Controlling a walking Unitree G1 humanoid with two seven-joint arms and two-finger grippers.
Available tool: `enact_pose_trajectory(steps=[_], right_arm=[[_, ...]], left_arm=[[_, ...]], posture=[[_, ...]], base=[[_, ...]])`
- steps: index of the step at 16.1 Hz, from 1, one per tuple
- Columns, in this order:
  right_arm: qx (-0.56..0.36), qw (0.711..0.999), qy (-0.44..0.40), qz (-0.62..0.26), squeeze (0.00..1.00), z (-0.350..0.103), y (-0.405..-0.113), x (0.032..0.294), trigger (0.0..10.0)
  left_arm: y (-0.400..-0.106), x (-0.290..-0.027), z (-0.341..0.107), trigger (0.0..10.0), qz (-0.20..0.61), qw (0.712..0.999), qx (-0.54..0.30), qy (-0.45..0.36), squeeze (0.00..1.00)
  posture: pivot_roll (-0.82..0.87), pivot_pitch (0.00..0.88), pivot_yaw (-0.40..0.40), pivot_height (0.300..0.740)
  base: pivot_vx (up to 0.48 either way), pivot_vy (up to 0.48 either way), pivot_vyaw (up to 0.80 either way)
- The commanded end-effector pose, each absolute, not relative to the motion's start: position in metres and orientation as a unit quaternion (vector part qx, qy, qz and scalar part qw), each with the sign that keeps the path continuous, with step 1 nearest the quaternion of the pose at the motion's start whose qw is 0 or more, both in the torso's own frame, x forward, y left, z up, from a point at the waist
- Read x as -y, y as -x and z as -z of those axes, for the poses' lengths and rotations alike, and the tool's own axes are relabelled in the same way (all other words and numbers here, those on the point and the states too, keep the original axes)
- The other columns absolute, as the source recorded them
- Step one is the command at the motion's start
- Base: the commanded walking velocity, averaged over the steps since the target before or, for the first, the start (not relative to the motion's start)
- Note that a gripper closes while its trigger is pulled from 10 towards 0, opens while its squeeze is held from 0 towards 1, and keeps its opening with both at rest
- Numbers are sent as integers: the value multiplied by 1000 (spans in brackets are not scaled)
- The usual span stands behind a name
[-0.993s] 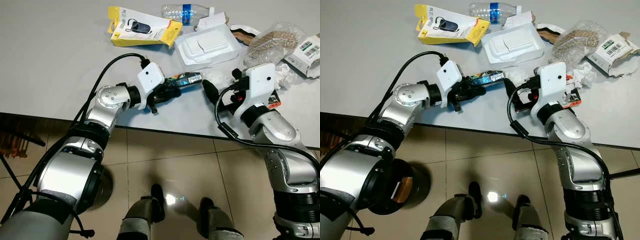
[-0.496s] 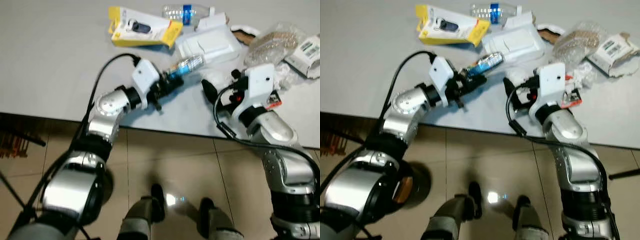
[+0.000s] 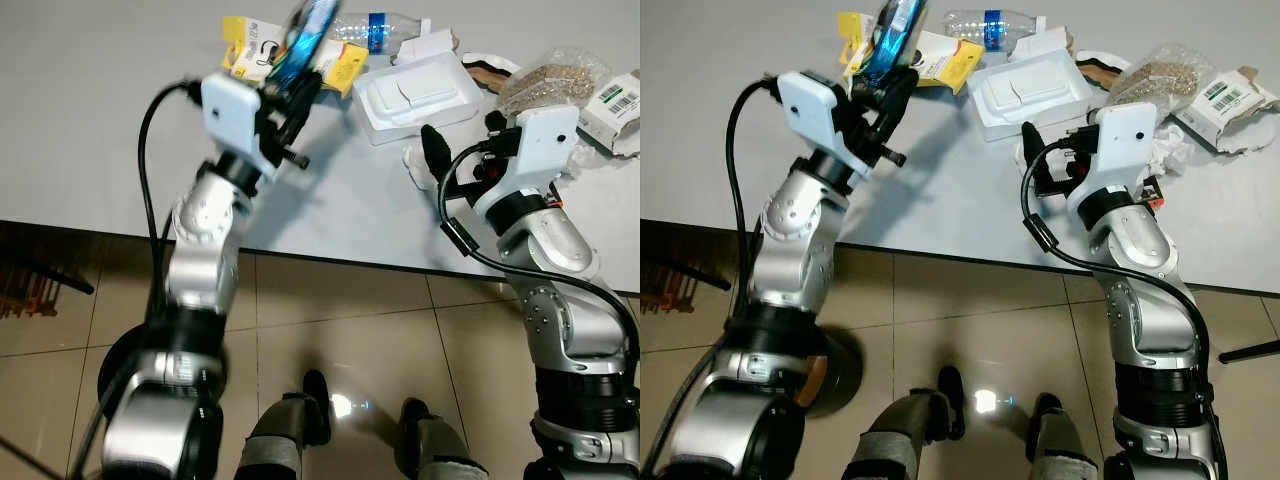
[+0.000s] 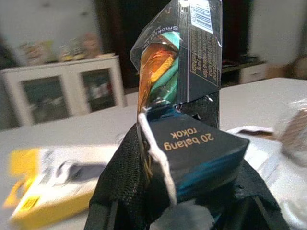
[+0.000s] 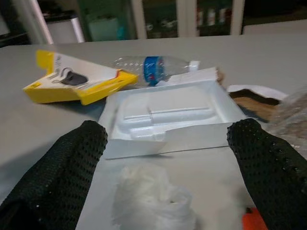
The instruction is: Picking trash to rubbish bin
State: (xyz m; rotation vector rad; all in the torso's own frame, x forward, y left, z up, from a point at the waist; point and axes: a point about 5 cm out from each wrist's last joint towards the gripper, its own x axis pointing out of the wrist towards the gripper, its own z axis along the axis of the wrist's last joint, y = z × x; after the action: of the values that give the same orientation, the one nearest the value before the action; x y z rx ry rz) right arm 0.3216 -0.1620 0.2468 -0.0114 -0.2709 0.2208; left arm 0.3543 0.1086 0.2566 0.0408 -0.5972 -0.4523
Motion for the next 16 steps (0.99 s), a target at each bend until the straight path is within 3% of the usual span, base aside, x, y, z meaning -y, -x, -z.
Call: enact_pose_trajectory(steps=[1,4,12,16], right_arm=[[150,985,8,-87,0,-248,-320,164,10000],[156,986,0,-56,0,-235,-317,162,10000],[170,985,-30,9,0,-220,-303,167,10000],[165,986,-16,-11,0,-212,-301,162,10000]], left_arm=[[-350,-114,-252,10000,184,941,283,-18,0],[-342,-116,-232,10000,130,958,255,-28,0],[-314,-111,-203,10000,78,967,234,-69,0],[-308,-121,-184,10000,57,973,205,-95,0]], posture=[[55,271,154,740],[59,258,159,740],[58,255,155,740],[41,237,136,740]], base=[[0,0,0],[0,0,0],[0,0,0],[0,0,0]])
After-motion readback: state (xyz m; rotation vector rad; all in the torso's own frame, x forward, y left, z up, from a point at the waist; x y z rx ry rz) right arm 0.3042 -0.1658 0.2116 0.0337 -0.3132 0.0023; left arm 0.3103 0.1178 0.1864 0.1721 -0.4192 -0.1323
